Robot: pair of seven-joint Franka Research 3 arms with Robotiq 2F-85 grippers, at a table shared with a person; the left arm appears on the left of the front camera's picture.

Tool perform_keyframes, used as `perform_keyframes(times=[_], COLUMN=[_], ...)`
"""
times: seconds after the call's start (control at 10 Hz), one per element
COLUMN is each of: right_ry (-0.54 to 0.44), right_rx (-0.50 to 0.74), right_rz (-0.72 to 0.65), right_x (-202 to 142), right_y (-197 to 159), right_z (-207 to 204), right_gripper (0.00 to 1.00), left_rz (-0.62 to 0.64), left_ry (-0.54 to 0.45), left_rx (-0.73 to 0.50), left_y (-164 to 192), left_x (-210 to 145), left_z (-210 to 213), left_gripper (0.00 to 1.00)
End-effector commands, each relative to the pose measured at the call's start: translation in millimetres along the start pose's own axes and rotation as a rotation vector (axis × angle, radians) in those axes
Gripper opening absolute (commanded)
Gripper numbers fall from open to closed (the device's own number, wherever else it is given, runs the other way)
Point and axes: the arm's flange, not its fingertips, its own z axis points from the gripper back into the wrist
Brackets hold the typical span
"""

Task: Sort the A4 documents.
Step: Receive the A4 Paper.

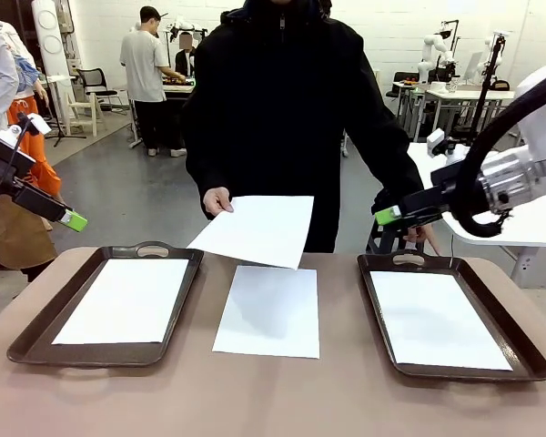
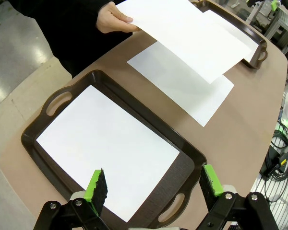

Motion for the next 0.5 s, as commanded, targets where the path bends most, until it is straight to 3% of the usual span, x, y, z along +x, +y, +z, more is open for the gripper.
perform_keyframes(times=[0.0,0.4], right_ry=[-0.108,-0.242], right_rx=[0.039,0.174], right_rz=[-0.157,-0.400], right_x=[-0.2,-12.9], right_y=[-13.0,-55.8], right_z=[-15.8,-71.8], right_gripper=[1.00,1.00], left_rz=[-0.012,-0.012], left_ry=[0.009,0.009], left_rx=[0.004,0.004], left_y=[-0.7,-0.7], left_x=[-1.3,-1.3], left_z=[-0.2,-0.2], left_gripper=[1.00,1.00])
